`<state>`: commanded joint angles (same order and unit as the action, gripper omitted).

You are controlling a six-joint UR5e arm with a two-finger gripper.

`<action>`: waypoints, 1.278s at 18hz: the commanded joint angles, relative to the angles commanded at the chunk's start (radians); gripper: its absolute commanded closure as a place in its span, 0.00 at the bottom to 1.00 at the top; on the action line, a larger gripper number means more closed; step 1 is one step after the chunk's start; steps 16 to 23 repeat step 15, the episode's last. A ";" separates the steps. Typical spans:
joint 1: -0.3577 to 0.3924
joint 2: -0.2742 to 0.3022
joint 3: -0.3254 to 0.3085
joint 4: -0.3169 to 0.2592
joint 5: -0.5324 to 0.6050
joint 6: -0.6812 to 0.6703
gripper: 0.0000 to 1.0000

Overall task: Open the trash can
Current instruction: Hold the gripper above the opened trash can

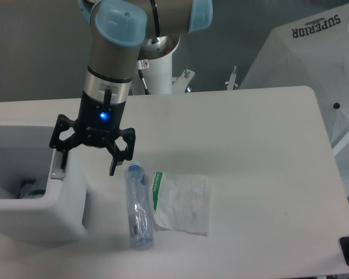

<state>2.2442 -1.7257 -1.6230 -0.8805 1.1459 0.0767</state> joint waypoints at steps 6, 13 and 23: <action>0.008 0.009 0.069 0.012 0.002 0.026 0.00; 0.075 0.009 0.110 0.017 0.073 0.052 0.00; 0.077 0.009 0.106 0.012 0.132 0.112 0.00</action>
